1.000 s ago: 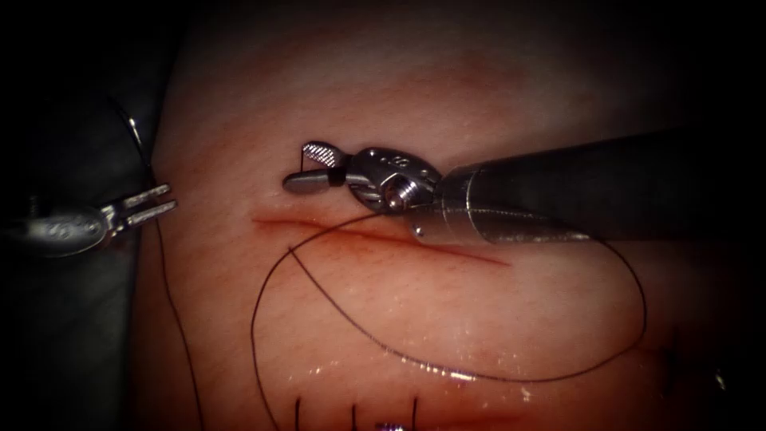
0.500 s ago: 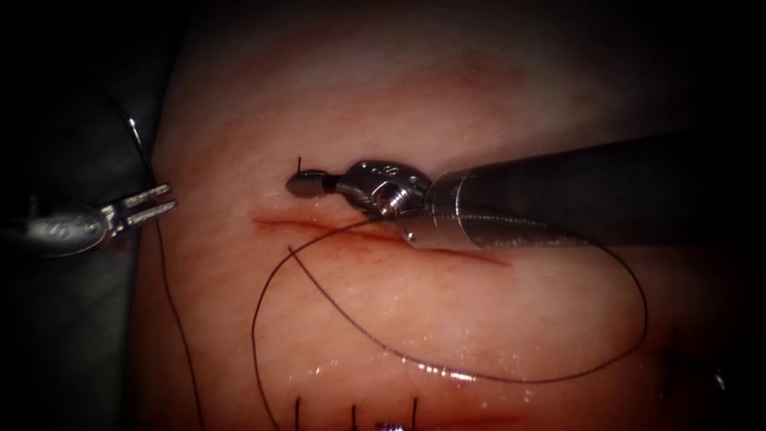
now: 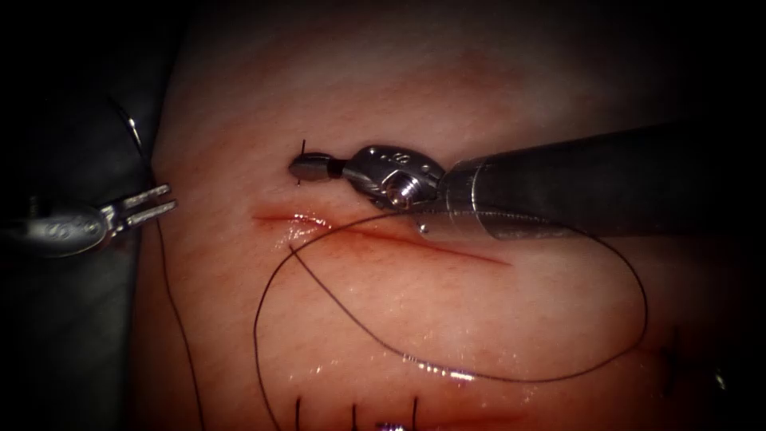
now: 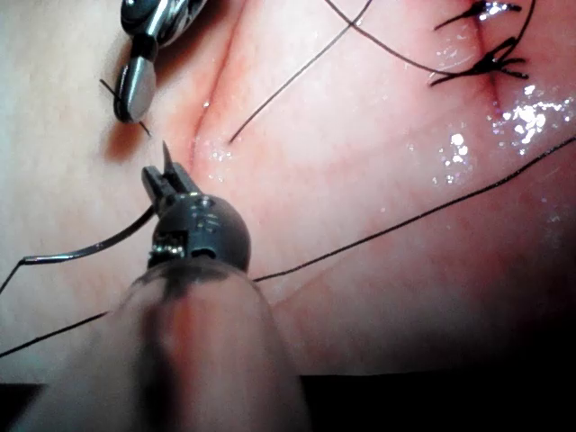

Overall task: Wound Closure
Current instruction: With the right tool, adjust the suture tail.

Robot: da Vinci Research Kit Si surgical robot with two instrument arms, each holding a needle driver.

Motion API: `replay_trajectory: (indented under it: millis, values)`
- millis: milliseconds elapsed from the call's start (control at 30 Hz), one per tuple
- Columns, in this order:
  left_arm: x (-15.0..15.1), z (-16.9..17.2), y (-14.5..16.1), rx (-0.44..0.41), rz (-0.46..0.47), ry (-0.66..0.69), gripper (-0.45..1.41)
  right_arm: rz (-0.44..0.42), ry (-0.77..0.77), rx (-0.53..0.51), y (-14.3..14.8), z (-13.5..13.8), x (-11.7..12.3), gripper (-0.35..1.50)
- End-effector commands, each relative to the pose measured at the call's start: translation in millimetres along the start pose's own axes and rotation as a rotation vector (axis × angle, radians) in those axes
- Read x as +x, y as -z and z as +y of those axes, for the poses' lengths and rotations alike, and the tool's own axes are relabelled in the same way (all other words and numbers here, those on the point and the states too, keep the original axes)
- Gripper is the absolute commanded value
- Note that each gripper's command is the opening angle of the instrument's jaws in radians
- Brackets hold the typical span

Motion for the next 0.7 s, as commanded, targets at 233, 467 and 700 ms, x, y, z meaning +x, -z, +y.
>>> replay_trajectory:
  millis: [233, 467, 700]
  values:
    - [-0.2, 0.4, -0.7, -0.001, 0.001, 0.0, -0.45, 0.014, 0.013, 0.006, -0.1, -0.8, 1.6, -0.35]
    - [-0.2, 0.4, -0.7, -0.001, 0.001, 0.0, -0.45, 0.016, 0.018, 0.0, 0.4, -0.8, 2.6, -0.35]
    - [-0.2, 0.4, -0.7, -0.003, -0.001, -0.001, -0.45, 0.024, 0.016, 0.002, 0.9, -0.7, 3.6, -0.35]
